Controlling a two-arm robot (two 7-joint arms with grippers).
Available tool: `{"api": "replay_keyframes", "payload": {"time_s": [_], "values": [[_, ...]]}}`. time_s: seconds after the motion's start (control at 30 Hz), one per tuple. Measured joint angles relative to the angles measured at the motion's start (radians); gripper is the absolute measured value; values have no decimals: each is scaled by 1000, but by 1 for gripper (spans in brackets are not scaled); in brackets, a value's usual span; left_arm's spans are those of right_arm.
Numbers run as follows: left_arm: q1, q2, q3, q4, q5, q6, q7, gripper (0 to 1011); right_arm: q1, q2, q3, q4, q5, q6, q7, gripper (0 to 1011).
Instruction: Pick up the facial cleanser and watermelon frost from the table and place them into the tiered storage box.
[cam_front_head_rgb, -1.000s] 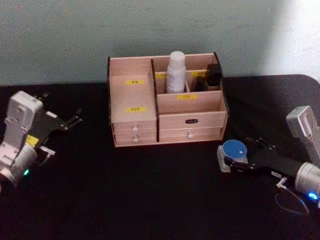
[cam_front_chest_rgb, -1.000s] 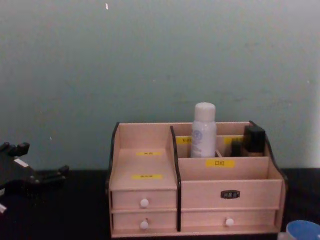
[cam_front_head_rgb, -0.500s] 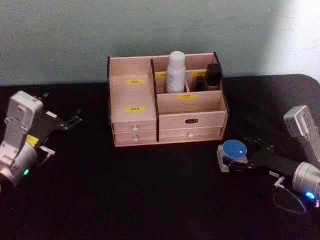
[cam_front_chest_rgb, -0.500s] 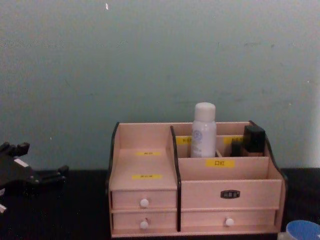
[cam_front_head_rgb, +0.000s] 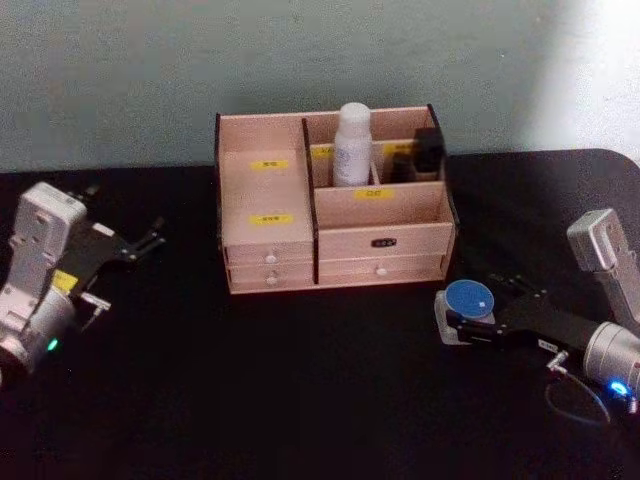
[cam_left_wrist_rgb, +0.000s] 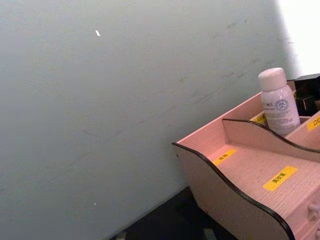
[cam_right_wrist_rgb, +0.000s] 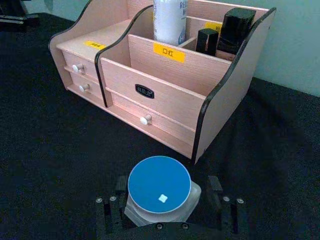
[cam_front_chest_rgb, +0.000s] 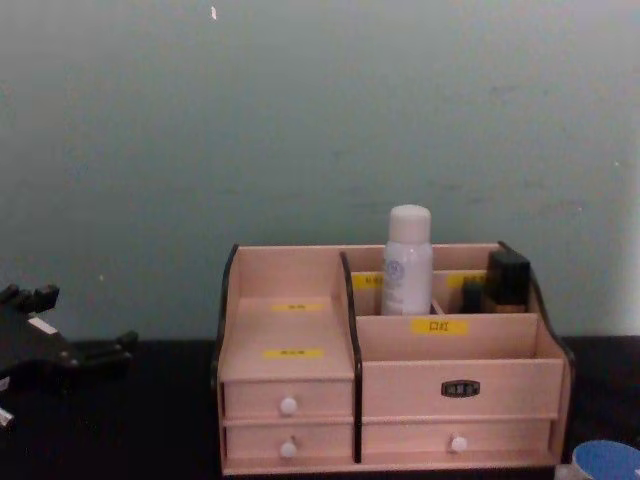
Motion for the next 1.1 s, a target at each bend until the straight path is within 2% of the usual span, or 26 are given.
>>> {"api": "replay_keyframes", "payload": {"time_s": [1.1], "values": [[0, 0, 0, 0, 0, 0, 0, 1001, 7, -3, -2, 7, 7, 10, -1, 1000]]}}
